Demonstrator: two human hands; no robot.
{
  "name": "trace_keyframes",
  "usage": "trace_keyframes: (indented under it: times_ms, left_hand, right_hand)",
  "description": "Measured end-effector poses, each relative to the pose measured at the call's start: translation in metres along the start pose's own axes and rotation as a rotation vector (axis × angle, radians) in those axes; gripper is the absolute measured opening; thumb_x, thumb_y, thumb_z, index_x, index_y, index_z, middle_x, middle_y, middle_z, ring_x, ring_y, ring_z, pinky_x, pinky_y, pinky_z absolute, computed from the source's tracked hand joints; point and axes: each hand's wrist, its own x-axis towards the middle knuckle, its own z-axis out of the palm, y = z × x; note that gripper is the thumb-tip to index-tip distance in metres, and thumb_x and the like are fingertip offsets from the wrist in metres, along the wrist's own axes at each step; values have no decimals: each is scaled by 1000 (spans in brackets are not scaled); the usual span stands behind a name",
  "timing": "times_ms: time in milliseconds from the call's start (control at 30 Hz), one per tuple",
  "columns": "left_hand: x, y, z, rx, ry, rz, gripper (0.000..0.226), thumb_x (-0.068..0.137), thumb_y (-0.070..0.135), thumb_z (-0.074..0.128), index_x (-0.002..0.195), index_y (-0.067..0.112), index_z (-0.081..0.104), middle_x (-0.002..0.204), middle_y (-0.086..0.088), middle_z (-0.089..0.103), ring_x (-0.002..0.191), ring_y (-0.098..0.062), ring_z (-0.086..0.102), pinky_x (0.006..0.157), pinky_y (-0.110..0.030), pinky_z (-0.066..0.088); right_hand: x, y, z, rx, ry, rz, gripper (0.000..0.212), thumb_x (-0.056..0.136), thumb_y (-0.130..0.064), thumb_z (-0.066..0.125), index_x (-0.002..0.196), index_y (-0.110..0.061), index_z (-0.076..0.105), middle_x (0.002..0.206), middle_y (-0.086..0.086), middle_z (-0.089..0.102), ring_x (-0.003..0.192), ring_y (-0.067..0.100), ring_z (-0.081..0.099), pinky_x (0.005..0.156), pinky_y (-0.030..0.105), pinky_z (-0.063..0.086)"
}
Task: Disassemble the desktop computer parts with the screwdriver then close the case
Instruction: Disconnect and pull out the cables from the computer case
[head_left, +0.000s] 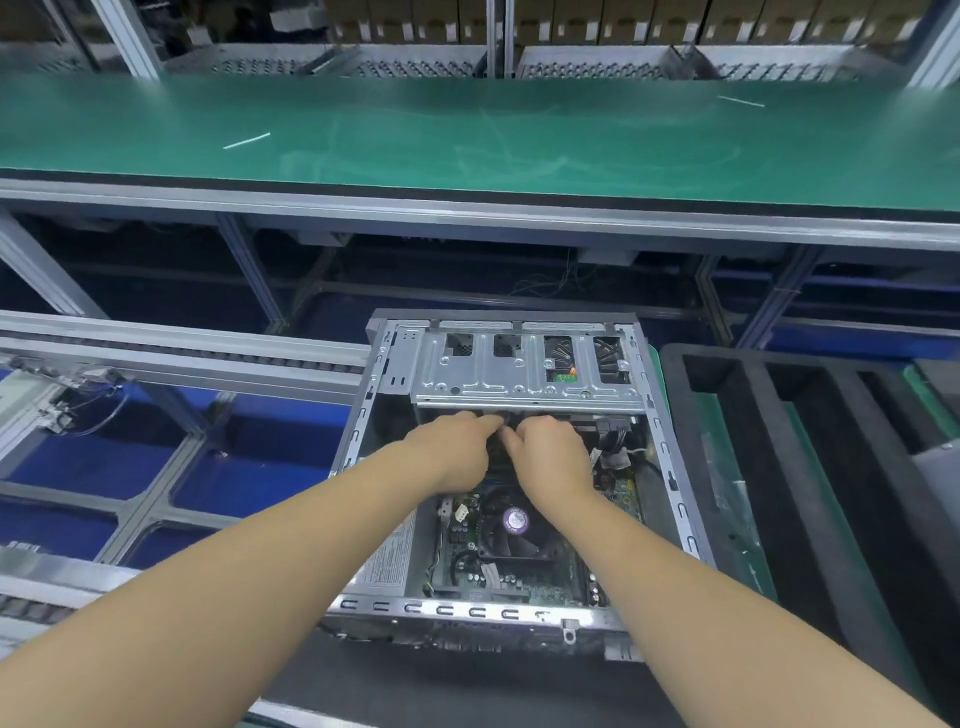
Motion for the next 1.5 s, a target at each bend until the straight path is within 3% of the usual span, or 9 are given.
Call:
trace_keyframes:
  times_ms: [67,200,333,500,733,967,1133,1367,1500]
  left_hand:
    - [-6,-2,-8,-20,-36,24,58,100,9,36,156,24,30,142,-7,52,118,-32,56,92,-41,50]
    - [-24,1,-26,30,50,27,38,104,14,42,140,16,51,131,-13,61,113,-33,60,92,-40,50]
    - [-31,5,-37,3,84,-12,37,101,14,40,130,23,60,119,-6,66,90,-27,63,78,-38,55]
    - [-39,6,-39,-63,174,-2,35,102,23,41,128,27,64,121,0,68,106,-26,63,88,-41,56]
    - [-77,-2,-38,-268,311,-122,30,98,18,43,112,23,69,108,-2,70,95,-27,63,79,-37,54]
    - [-133,14,-6,-403,494,-356,35,97,24,44,121,29,68,123,4,69,110,-22,62,95,-40,54]
    - [-158,54,25,-468,542,-402,29,101,24,47,119,24,70,119,3,70,85,-12,62,71,-25,46]
    - [-197,96,27,-502,607,-490,35,103,30,45,136,31,59,142,9,58,125,-19,56,104,-41,47]
    - [-256,68,35,-516,620,-650,35,103,29,47,136,29,59,142,7,59,123,-20,58,104,-38,47]
  right_hand:
    - [-4,1,-19,42,-110,-47,49,105,-37,57,62,-14,53,66,5,58,72,31,60,60,36,42]
    - [-7,3,-69,-9,-218,-66,34,107,-27,54,91,-4,73,86,14,75,83,30,73,81,43,60]
    - [-9,-7,-89,-77,-197,-71,34,107,-23,52,92,0,72,90,18,75,85,35,74,78,48,62]
    - [-11,-24,-89,-166,-170,-107,24,104,-25,56,88,-14,70,85,7,75,80,27,73,73,37,60]
    - [-7,-37,-100,-256,-209,-249,21,102,-21,56,105,-15,75,99,7,74,95,29,67,85,42,59]
    - [-5,-6,-120,-296,-202,-414,20,101,-13,52,99,-11,72,99,9,72,92,30,65,80,41,58]
    - [-11,24,-134,-314,-248,-503,17,101,-13,52,91,-19,64,95,6,68,83,26,63,62,32,47]
    - [-20,34,-142,-269,-345,-560,20,102,-17,51,93,-14,68,91,9,70,85,30,66,74,39,55]
    - [-52,-30,-118,-215,-346,-679,15,96,-21,57,94,-20,72,95,3,73,82,24,61,64,32,46]
